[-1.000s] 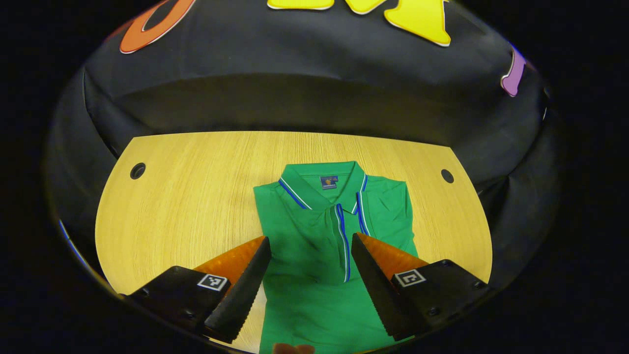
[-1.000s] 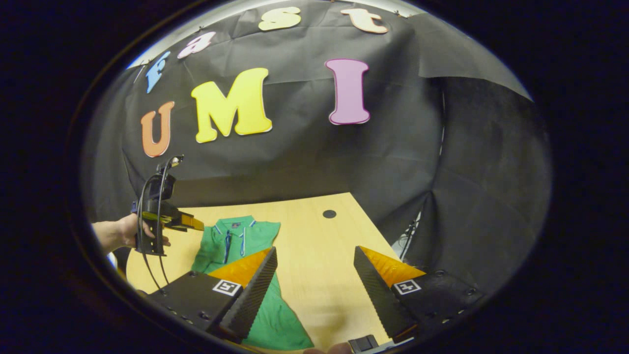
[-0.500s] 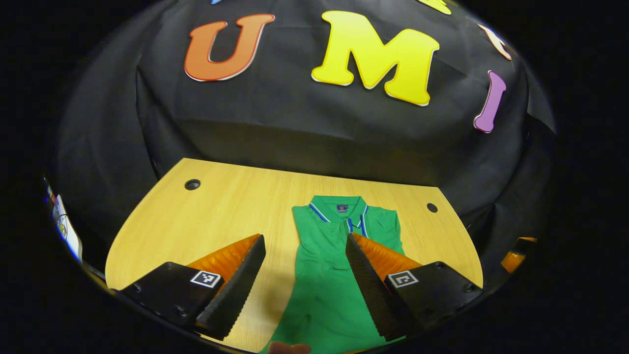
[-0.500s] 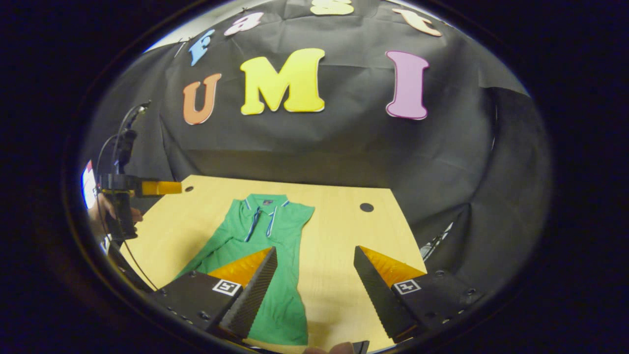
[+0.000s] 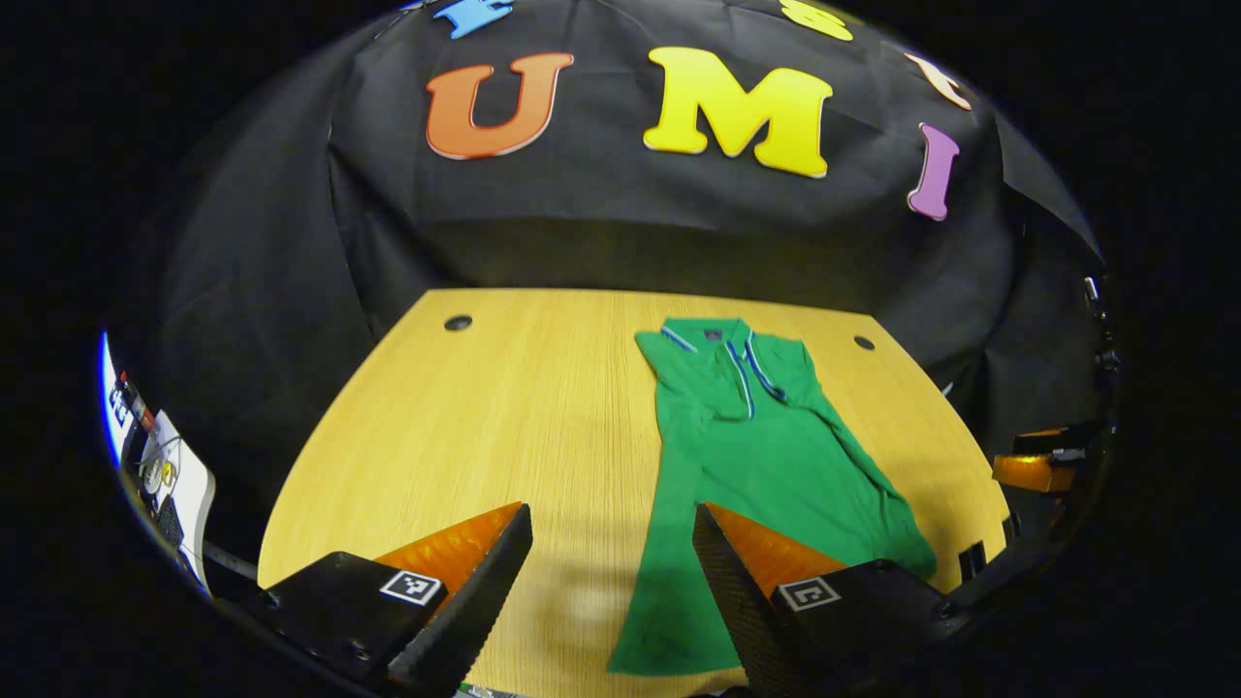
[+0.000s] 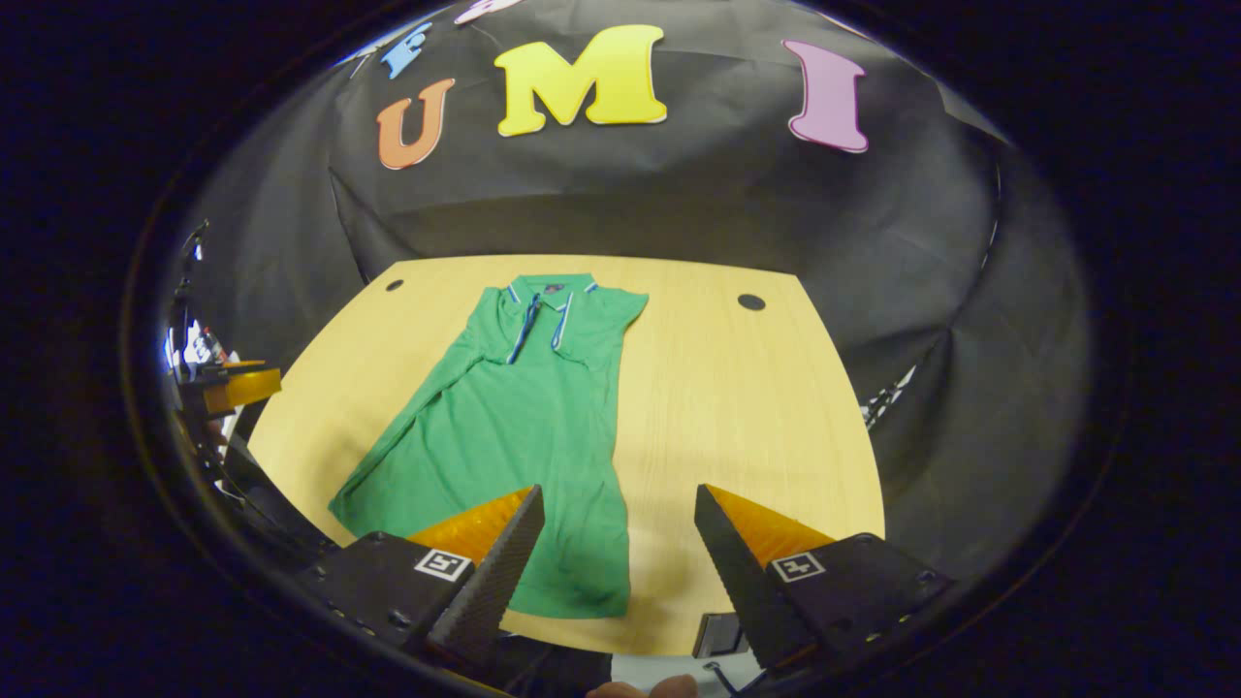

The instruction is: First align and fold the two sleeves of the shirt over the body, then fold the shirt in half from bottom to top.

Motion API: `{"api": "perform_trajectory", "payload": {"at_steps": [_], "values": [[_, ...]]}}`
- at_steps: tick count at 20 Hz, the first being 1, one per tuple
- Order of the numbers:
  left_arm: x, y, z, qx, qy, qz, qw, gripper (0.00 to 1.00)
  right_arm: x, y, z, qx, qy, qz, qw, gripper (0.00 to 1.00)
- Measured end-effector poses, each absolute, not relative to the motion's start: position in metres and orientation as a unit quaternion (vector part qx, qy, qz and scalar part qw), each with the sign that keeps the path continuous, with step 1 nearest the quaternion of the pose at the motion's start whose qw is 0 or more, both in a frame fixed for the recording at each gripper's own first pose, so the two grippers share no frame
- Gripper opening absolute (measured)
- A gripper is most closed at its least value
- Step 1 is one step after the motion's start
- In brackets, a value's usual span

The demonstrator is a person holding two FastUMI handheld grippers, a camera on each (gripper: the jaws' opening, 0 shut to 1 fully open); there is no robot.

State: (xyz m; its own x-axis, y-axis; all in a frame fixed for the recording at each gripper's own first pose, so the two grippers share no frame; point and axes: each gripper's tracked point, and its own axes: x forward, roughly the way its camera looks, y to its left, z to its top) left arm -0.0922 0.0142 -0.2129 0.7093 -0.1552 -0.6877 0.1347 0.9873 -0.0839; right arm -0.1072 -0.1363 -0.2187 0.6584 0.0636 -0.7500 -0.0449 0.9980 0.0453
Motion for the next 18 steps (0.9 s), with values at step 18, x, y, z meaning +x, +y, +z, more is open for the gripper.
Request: {"api": "perform_trajectory", "payload": {"at_steps": [18], "values": [[-0.159,-0.010,-0.341,0.023,0.553,-0.121,0.824,1.00,-0.167,-0.120,-0.353,-0.019,0.583,0.031,0.812,0.96]]}}
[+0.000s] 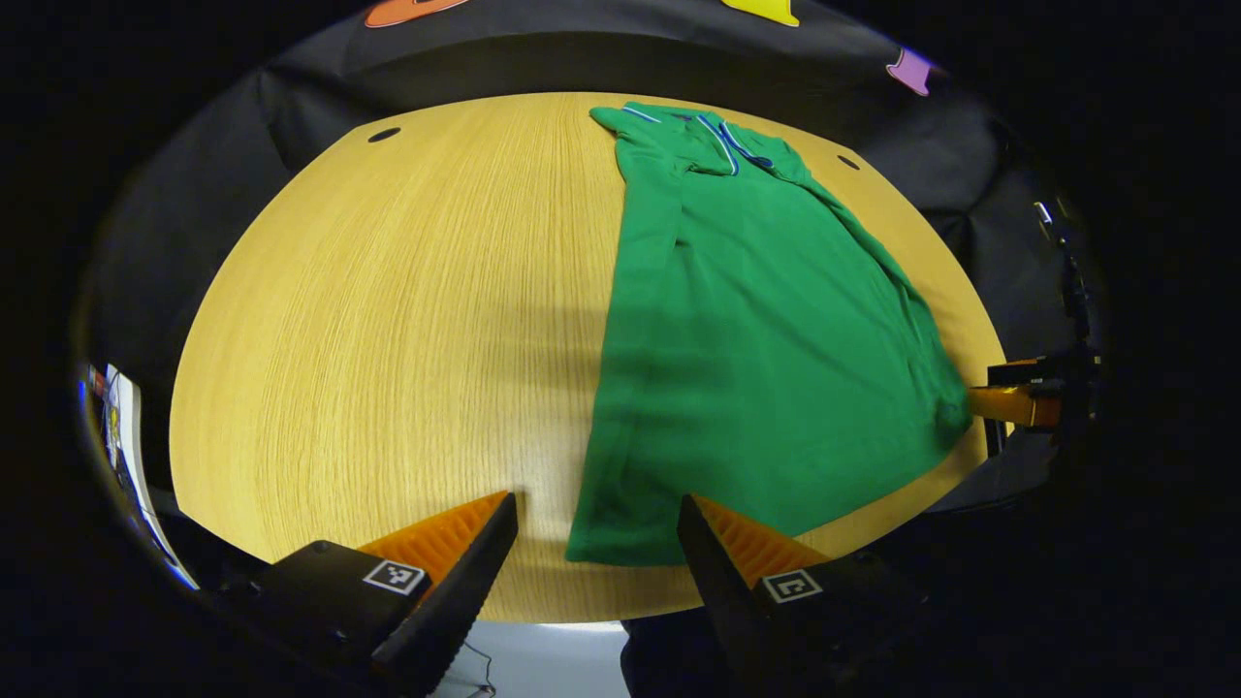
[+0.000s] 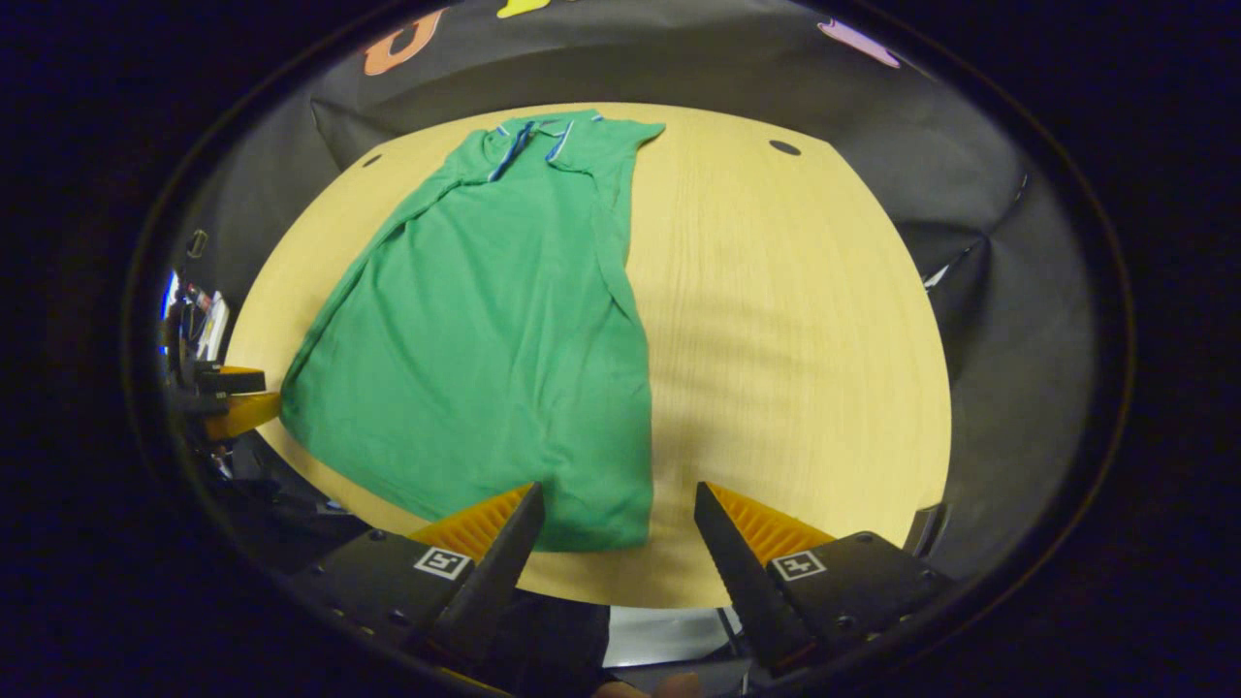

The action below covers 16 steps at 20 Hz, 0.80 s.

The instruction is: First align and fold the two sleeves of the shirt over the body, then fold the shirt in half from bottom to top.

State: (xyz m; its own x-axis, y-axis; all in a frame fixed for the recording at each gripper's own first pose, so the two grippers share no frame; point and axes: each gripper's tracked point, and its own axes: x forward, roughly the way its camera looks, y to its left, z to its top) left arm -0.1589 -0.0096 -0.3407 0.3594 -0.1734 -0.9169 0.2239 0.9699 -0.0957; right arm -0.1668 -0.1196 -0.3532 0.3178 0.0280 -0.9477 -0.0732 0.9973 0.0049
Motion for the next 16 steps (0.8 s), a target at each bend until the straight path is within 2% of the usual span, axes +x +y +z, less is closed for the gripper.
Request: {"api": "perform_trajectory", "payload": {"at_steps": [11,12,14,15,16], "values": [[-0.156,0.002,-0.341,0.057,0.564,-0.109,0.816,1.00,-0.178,-0.127,-0.384,-0.009,0.613,0.023,0.790,0.96],[-0.153,0.002,-0.340,0.056,0.565,-0.107,0.816,1.00,-0.179,-0.128,-0.385,-0.010,0.616,0.023,0.788,0.93],[-0.147,0.001,-0.336,0.046,0.571,-0.103,0.813,1.00,-0.180,-0.128,-0.384,-0.007,0.620,0.019,0.784,0.95],[-0.144,0.001,-0.335,0.042,0.574,-0.098,0.812,1.00,-0.180,-0.126,-0.385,-0.005,0.623,0.018,0.782,0.93],[-0.141,0.000,-0.331,0.041,0.579,-0.093,0.809,1.00,-0.182,-0.126,-0.383,-0.004,0.628,0.018,0.778,0.86]]}}
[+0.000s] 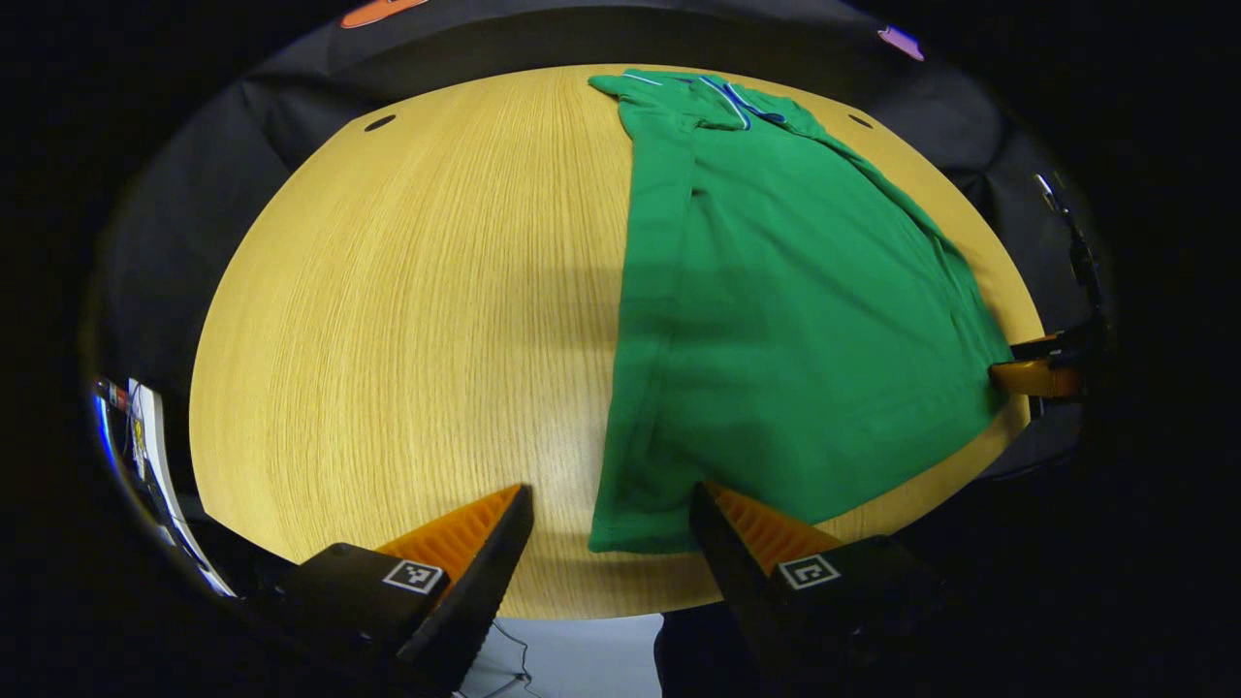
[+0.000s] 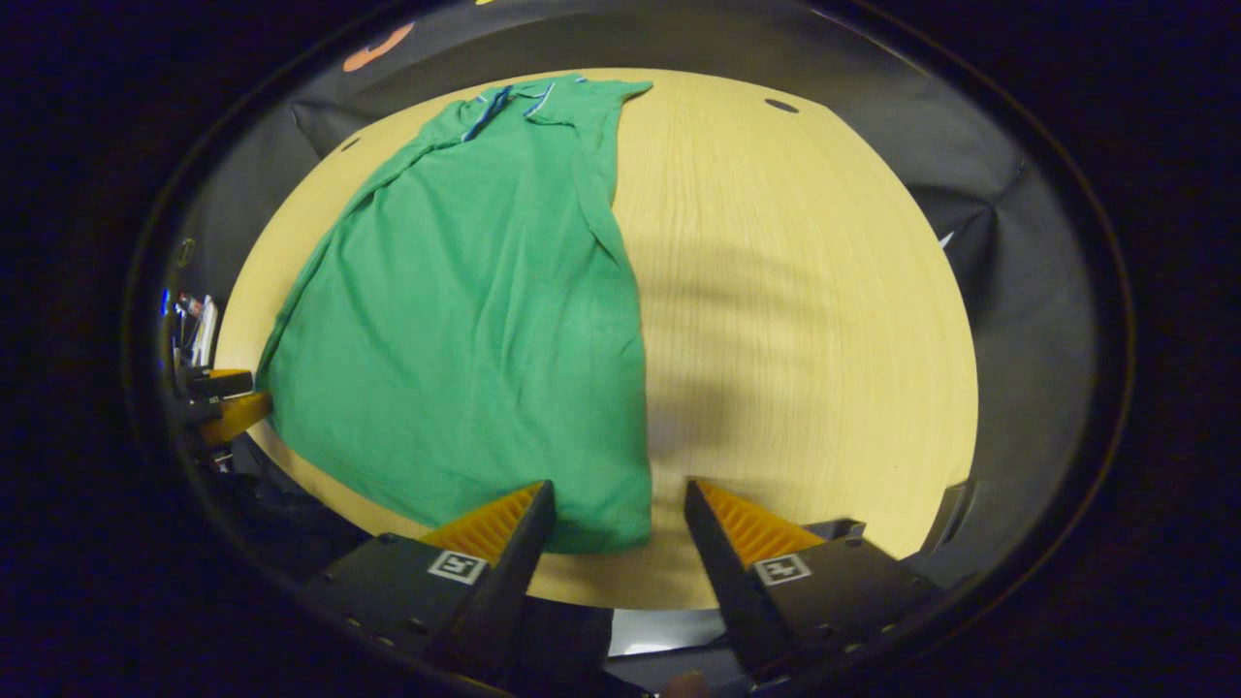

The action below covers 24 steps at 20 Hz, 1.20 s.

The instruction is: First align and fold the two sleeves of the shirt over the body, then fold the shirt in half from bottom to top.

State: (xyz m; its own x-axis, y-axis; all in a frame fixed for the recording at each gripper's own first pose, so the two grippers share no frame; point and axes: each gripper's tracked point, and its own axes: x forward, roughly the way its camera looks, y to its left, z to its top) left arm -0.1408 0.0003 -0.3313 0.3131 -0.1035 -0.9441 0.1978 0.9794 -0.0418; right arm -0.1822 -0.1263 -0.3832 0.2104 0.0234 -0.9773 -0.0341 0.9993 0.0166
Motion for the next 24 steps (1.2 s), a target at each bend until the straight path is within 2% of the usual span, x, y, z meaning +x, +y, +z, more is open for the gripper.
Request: {"api": "perform_trajectory", "payload": {"at_steps": [2,3,4,5,7,8,9,10,13,18,22,23,24], "values": [[-0.133,-0.004,-0.326,0.034,0.586,-0.087,0.805,1.00,-0.184,-0.124,-0.384,0.002,0.633,0.018,0.774,0.60],[-0.130,-0.006,-0.322,0.035,0.590,-0.090,0.801,1.00,-0.184,-0.122,-0.385,0.010,0.637,0.018,0.771,0.54],[-0.126,-0.009,-0.319,0.035,0.594,-0.094,0.798,0.92,-0.184,-0.122,-0.384,0.017,0.639,0.012,0.769,0.31],[-0.122,-0.012,-0.314,0.036,0.601,-0.100,0.792,0.85,-0.182,-0.118,-0.383,0.029,0.637,0.019,0.770,0.24],[-0.112,-0.023,-0.305,0.015,0.604,-0.106,0.790,0.54,-0.185,-0.114,-0.385,0.044,0.642,0.017,0.765,0.04],[-0.106,-0.027,-0.301,0.007,0.606,-0.106,0.788,0.24,-0.185,-0.113,-0.384,0.043,0.643,0.020,0.764,0.05],[-0.098,-0.030,-0.298,0.004,0.607,-0.110,0.787,0.12,-0.182,-0.111,-0.382,0.043,0.640,0.021,0.766,0.05],[-0.092,-0.033,-0.291,-0.004,0.609,-0.114,0.785,0.08,-0.184,-0.111,-0.384,0.045,0.640,0.022,0.766,0.00],[-0.069,-0.046,-0.265,-0.028,0.614,-0.128,0.778,0.07,-0.179,-0.114,-0.376,0.056,0.630,0.020,0.774,0.00],[-0.001,-0.072,-0.193,-0.041,0.578,-0.171,0.797,0.06,-0.163,-0.118,-0.349,0.073,0.600,0.023,0.796,0.00],[0.066,-0.102,-0.135,-0.083,0.552,-0.179,0.810,0.06,-0.141,-0.124,-0.326,0.076,0.573,0.020,0.816,0.00],[0.059,-0.100,-0.136,-0.088,0.545,-0.180,0.814,0.06,-0.135,-0.126,-0.319,0.078,0.564,0.016,0.822,0.00],[0.019,-0.097,-0.155,-0.093,0.536,-0.181,0.819,0.06,-0.127,-0.129,-0.312,0.078,0.556,0.011,0.827,0.00]]}}
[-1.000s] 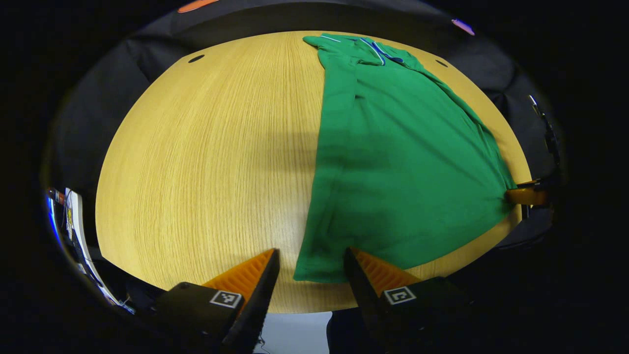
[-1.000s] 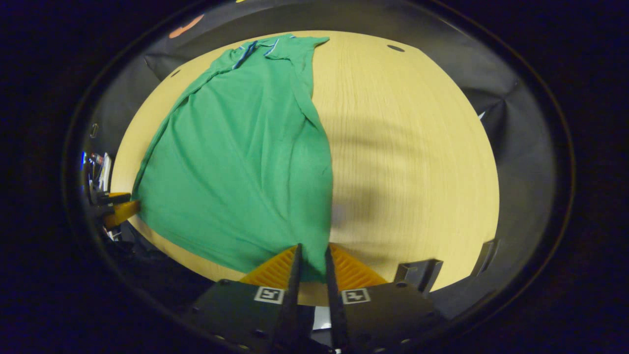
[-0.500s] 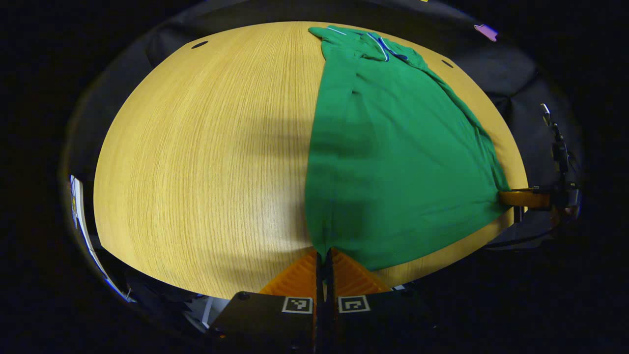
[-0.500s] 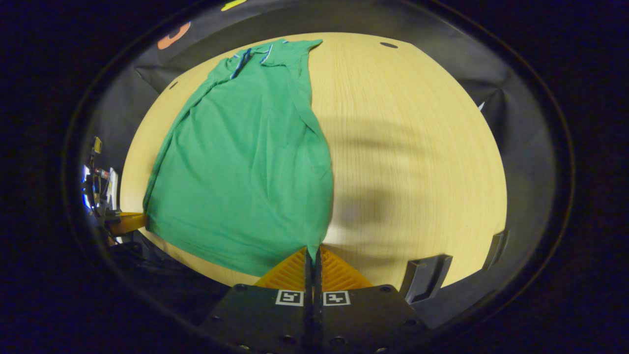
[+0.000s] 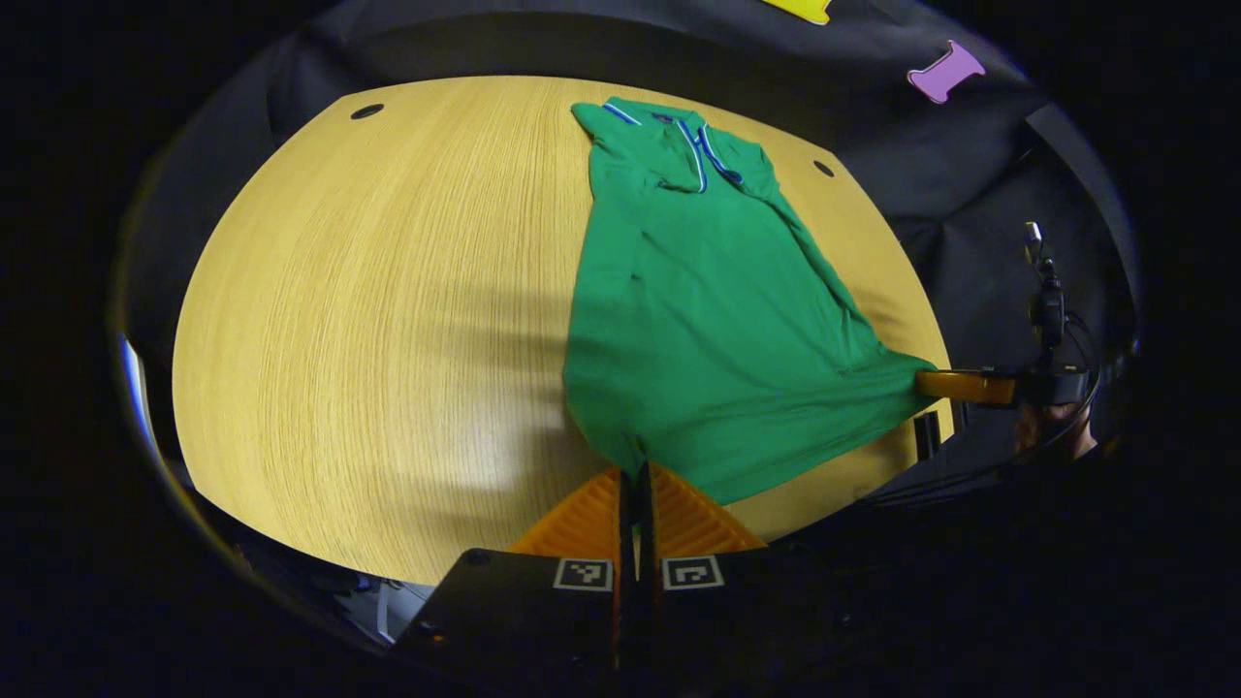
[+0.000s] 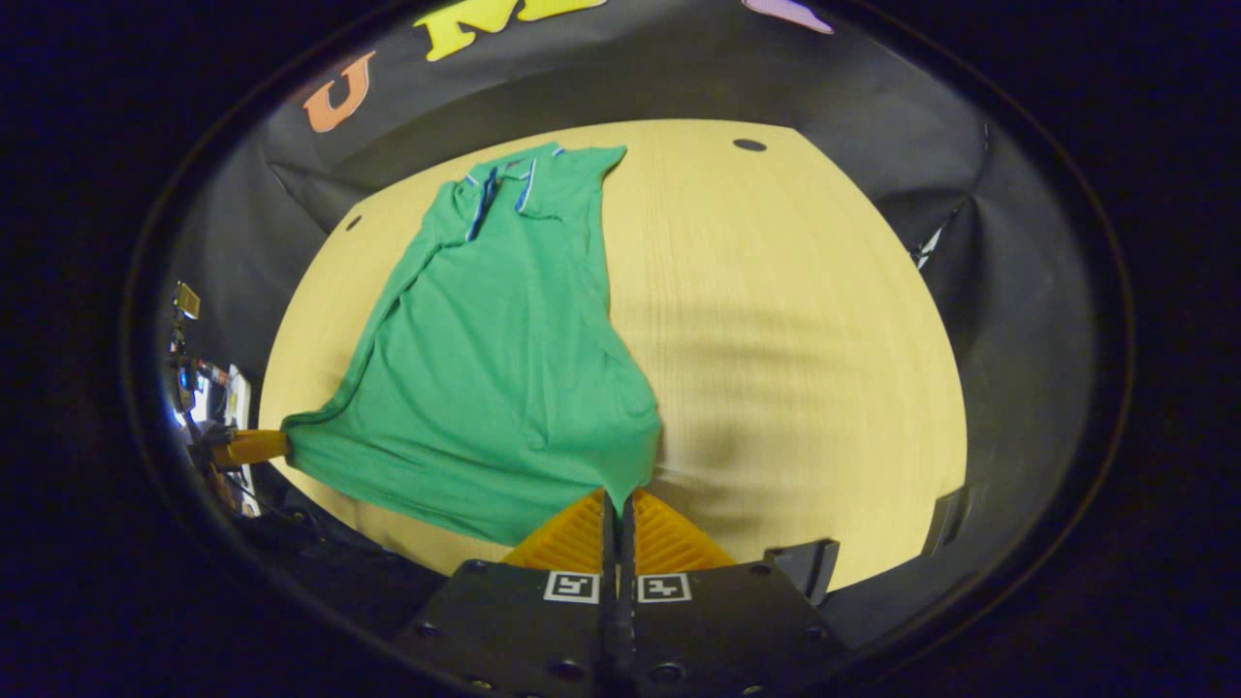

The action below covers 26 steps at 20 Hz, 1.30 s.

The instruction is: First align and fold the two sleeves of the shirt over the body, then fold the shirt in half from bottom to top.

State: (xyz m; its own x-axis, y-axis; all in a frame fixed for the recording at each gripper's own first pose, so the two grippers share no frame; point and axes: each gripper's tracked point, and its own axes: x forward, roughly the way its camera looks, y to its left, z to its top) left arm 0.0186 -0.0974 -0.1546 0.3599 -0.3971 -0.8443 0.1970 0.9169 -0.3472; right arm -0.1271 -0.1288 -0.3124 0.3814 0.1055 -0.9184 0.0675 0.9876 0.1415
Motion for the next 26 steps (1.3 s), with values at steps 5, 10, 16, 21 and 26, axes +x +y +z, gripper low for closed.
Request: {"api": "perform_trajectory", "payload": {"at_steps": [5,10,16,21,26], "values": [[0.109,-0.121,-0.091,-0.142,0.502,-0.189,0.832,0.06,-0.090,-0.135,-0.281,0.076,0.515,0.004,0.854,0.00],[0.159,-0.116,-0.062,-0.148,0.458,-0.186,0.857,0.06,-0.047,-0.140,-0.248,0.081,0.476,0.000,0.876,0.00],[0.225,-0.110,-0.021,-0.144,0.397,-0.183,0.888,0.06,0.008,-0.132,-0.211,0.102,0.428,0.007,0.898,0.00],[0.281,-0.116,0.002,-0.132,0.362,-0.187,0.903,0.06,0.065,-0.128,-0.180,0.096,0.389,0.020,0.916,0.00],[0.343,-0.114,0.010,-0.129,0.324,-0.181,0.920,0.06,0.122,-0.136,-0.171,0.078,0.368,0.023,0.926,0.00]]}}
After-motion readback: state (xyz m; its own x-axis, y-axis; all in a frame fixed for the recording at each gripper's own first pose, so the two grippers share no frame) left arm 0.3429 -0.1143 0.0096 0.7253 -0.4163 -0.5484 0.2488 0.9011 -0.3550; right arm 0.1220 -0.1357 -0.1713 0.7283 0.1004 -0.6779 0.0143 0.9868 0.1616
